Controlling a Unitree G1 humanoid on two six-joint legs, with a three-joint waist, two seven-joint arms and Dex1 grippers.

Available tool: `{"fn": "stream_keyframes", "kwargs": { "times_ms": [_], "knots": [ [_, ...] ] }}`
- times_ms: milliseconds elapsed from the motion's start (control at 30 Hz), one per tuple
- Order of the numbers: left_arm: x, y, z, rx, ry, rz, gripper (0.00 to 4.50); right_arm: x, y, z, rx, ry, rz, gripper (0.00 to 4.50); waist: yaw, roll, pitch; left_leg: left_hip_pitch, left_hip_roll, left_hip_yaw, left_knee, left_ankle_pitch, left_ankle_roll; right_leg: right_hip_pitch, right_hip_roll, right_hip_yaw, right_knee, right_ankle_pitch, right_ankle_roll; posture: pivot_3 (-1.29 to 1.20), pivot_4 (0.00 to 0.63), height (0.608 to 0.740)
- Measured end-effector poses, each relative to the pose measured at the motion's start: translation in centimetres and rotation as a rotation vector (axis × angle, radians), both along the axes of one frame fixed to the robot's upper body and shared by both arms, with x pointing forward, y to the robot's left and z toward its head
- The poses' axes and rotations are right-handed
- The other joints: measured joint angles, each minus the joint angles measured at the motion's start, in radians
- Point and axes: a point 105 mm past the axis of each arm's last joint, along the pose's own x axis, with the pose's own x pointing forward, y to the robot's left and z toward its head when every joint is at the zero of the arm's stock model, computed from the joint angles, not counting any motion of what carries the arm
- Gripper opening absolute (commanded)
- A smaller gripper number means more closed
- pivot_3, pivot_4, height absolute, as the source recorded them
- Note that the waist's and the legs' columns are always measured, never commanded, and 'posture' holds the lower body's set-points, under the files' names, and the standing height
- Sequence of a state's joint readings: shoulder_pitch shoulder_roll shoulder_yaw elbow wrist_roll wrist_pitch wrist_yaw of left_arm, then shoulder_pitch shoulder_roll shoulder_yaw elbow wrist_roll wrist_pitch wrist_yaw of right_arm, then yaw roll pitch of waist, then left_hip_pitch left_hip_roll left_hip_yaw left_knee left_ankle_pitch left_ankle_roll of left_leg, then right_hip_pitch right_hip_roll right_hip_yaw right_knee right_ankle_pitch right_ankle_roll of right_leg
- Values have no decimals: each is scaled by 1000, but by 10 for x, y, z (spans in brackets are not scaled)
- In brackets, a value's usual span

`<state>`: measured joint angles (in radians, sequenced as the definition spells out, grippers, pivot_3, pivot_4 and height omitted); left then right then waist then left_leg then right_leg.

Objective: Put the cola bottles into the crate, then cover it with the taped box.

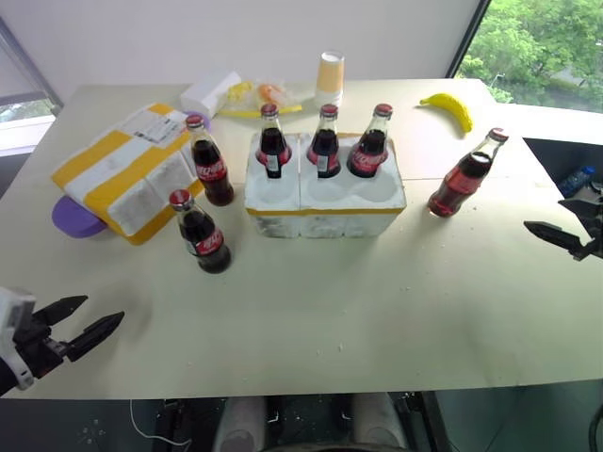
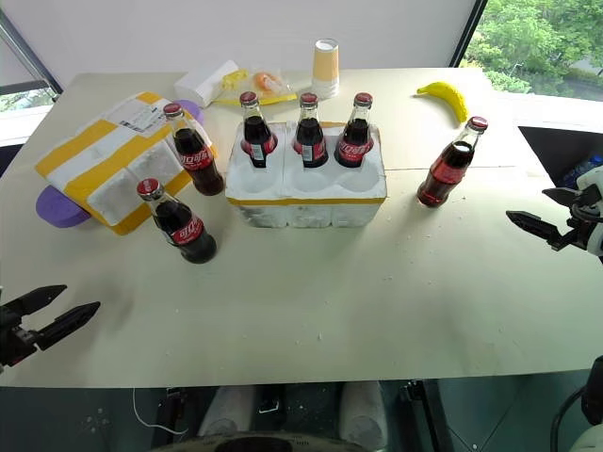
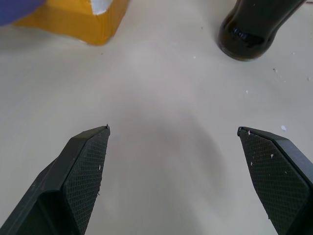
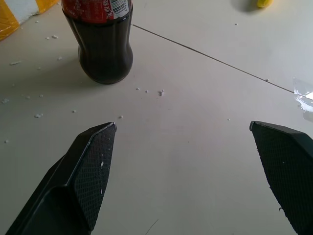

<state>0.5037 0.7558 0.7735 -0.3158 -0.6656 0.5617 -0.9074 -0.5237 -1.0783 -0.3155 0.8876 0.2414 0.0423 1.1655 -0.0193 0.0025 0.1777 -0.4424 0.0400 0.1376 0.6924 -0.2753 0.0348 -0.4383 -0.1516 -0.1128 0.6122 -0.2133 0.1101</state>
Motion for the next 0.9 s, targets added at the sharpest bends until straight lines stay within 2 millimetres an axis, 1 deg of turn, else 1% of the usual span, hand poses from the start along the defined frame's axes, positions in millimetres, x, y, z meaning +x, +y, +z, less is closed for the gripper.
{"fn": "stream_keyframes", "kwargs": {
  "times_ms": [300,533,667,733,800,900],
  "knots": [
    [4,4,1,-3,-13,19,4372,0,-1,1,1,-6,-10,4500,0,0,0,0,0,0,0,1,-1,1,0,0,0,0,0,0,150,740],
    [10,3,7,-12,-42,11,4372,-1,1,-1,49,13,0,4500,0,0,0,0,0,0,0,1,-1,1,0,0,0,0,0,0,150,740],
    [12,-1,11,-42,-49,-17,4372,0,7,6,68,1,31,4500,0,0,0,0,0,0,0,1,-1,1,0,0,1,0,0,0,150,740],
    [16,-6,16,-83,-46,-48,4372,-3,13,12,86,0,65,4500,4,0,0,0,0,0,0,1,-1,1,0,0,2,0,0,0,150,740],
    [19,-11,28,-111,-61,-86,4372,-6,20,19,101,4,103,4500,7,0,0,0,0,0,1,1,-1,1,0,0,2,0,0,0,150,740],
    [24,-20,46,-104,-83,-158,4372,-16,32,30,116,20,173,4500,7,1,-1,0,0,0,1,1,-1,1,0,0,2,0,1,0,150,740]
  ]
}}
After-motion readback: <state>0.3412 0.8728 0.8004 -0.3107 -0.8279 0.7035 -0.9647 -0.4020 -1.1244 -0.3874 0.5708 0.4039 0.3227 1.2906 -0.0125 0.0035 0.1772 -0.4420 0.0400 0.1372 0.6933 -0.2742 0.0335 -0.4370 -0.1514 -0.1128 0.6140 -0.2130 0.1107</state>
